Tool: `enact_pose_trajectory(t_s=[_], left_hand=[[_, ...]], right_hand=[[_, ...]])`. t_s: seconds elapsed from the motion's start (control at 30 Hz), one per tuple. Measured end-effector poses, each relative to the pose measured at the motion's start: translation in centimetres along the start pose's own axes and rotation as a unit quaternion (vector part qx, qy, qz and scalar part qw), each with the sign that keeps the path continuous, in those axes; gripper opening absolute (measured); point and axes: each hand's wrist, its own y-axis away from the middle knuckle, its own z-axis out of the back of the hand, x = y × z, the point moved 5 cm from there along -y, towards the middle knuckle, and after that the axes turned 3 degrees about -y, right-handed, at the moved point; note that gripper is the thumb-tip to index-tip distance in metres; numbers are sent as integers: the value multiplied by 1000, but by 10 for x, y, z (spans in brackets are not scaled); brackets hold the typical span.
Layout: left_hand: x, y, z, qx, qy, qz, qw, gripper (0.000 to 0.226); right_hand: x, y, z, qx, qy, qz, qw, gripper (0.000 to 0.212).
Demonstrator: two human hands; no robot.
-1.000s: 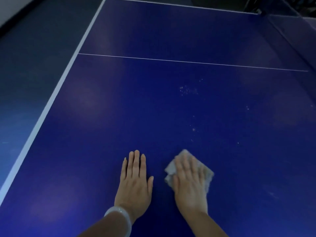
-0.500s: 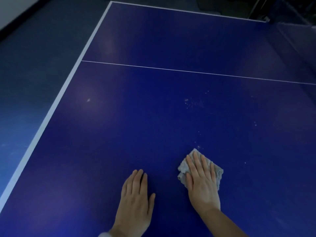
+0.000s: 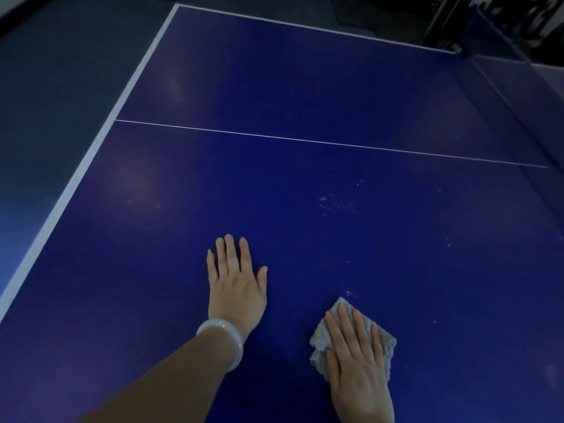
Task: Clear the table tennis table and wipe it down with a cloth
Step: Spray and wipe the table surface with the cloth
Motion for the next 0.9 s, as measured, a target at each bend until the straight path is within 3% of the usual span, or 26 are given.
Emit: enact_pose_trajectory(t_s=[0.07, 0.17, 0.2, 0.27, 0.33, 0.4, 0.47, 0.57, 0.63, 0.7, 0.77, 0.83, 0.9], left_hand=[[-1, 0, -2, -5, 0, 0, 1000, 73], [-1, 0, -1, -9, 8, 2, 1000, 71], [-2, 0, -1, -10, 6, 3, 1000, 71], [-2, 1, -3, -8, 4, 7, 1000, 72], [-3, 0, -4, -9, 0, 6, 1000, 72], [-2, 0, -5, -6, -1, 4, 1000, 72], [-2, 0, -4, -10, 3, 7, 1000, 71], [-3, 0, -3, -9, 8, 4, 1000, 70], [-2, 0, -4, -9, -1, 4, 1000, 71], [-2, -1, -4, -12, -4, 6, 1000, 70], [-2, 0, -4, -13, -1, 7, 1000, 69], [-2, 0, -4, -12, -2, 5, 1000, 68], [-2, -1, -4, -10, -2, 2, 1000, 68]], right_hand=[[-8, -6, -5, 12, 26, 54, 998, 53], [-23, -35, -10, 90, 144, 153, 974, 58], [-34, -53, -7, 104, 173, 132, 970, 66], [-65, -86, 11, 68, 117, -64, 989, 60], [-93, -94, 25, -9, 7, -278, 960, 52], [-84, -86, 14, -36, -36, -346, 937, 57], [-46, -82, -1, -43, 10, -274, 961, 57], [8, -94, -20, 4, 3, -76, 997, 54], [10, -115, -20, 38, -1, 39, 999, 54], [-18, -141, -9, 47, 15, 64, 997, 54], [-71, -155, 7, 14, -4, -83, 996, 52], [-112, -140, 16, -23, -43, -286, 957, 54], [-106, -119, 7, -29, -45, -361, 931, 57]])
